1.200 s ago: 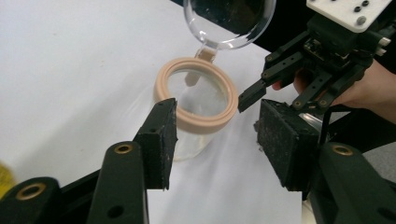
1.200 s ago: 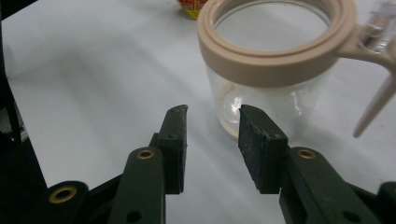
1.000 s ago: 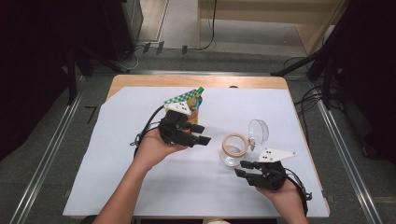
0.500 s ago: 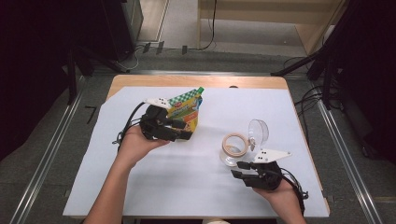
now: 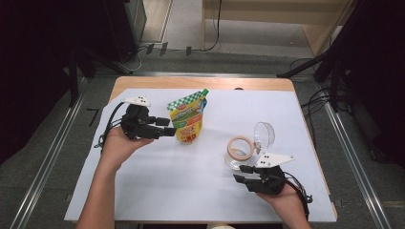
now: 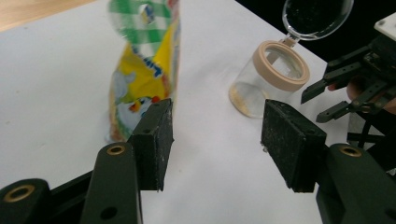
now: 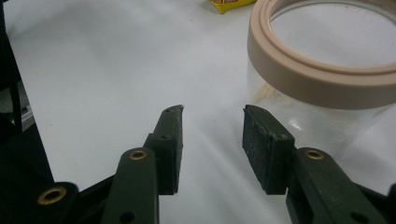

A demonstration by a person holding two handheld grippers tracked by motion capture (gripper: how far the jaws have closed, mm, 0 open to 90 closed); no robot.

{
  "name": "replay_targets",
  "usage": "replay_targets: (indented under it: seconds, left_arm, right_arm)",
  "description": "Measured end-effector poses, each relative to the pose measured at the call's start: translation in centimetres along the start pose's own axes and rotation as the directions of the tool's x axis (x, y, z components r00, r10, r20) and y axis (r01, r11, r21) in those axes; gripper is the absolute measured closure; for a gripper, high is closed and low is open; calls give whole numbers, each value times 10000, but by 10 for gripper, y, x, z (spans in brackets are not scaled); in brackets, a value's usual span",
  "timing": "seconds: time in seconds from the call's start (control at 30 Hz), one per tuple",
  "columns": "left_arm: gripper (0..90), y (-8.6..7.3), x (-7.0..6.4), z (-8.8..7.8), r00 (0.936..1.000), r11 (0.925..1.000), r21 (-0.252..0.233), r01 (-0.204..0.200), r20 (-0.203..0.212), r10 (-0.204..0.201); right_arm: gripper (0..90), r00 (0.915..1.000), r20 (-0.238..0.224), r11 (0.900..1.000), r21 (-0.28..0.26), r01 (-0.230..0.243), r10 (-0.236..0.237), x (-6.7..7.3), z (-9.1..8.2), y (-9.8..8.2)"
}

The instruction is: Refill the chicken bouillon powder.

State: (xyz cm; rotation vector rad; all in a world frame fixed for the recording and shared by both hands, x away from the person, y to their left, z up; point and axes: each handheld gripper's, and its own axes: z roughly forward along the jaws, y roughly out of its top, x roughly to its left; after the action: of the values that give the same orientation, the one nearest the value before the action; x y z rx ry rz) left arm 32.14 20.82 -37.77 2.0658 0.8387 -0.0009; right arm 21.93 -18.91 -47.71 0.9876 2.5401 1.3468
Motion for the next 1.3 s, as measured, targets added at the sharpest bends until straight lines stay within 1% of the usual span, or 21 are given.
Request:
replay_targets:
  seconds: [0.13,0.3,0.37,0.43,0.5,0.67,0.7,0.73,0.83,0.93,0.97,1.07,1.17,1.23,1.3]
  left_arm:
    - [442,-5,9,-8,9993,9998,58,167,-325,-165]
    - [443,-11,19,-18,9976,9987,-51,509,-461,-511]
    - [444,-14,24,-19,9964,9980,-85,630,-567,-634]
    - [446,-17,28,-19,9956,9972,-78,748,-569,-751]
    - [445,-18,31,-17,9955,9973,-51,730,-599,-731]
    - [432,-16,35,-7,9962,9982,-3,608,-619,-607]
    - [429,-15,35,-4,9968,9983,44,586,-554,-582]
    - [426,-15,34,-2,9970,9983,33,574,-520,-572]
    - [421,-10,29,9,9986,9994,88,343,-402,-339]
    - [424,-5,25,18,9994,9997,108,223,-278,-219]
    - [427,-4,24,21,9994,9998,118,185,-303,-181]
    - [438,1,20,32,9992,9997,168,164,-372,-158]
    - [468,5,19,42,9987,9993,276,262,-434,-250]
    - [505,7,20,47,9981,9987,308,394,-478,-379]
    - [564,7,21,51,9978,9984,247,503,-451,-492]
  right_arm:
    - [597,10000,31,10000,-27,42,-42,0,0,0]
    - [597,9999,-25,9999,29,102,-102,0,2,0]
    - [597,9999,-3,9999,54,118,-118,1,3,0]
    - [597,9999,-48,9999,56,111,-111,1,3,1]
    - [597,9999,-73,9999,97,135,-134,2,4,1]
    - [597,9997,-183,9997,153,186,-183,5,7,1]
    - [597,9996,-184,9996,179,199,-196,5,7,1]
    - [597,9996,-187,9996,176,236,-233,5,8,1]
    - [597,9996,-193,9996,182,223,-219,5,8,1]
    - [597,9996,-184,9996,186,222,-218,5,9,2]
    - [597,9996,-201,9995,220,209,-205,5,9,1]
    - [597,9995,-199,9994,206,264,-260,6,11,2]
    - [597,9993,-219,9992,255,304,-298,7,13,2]
    - [597,9992,-229,9991,275,323,-317,8,14,2]
    - [597,9992,-235,9990,298,332,-325,9,15,2]
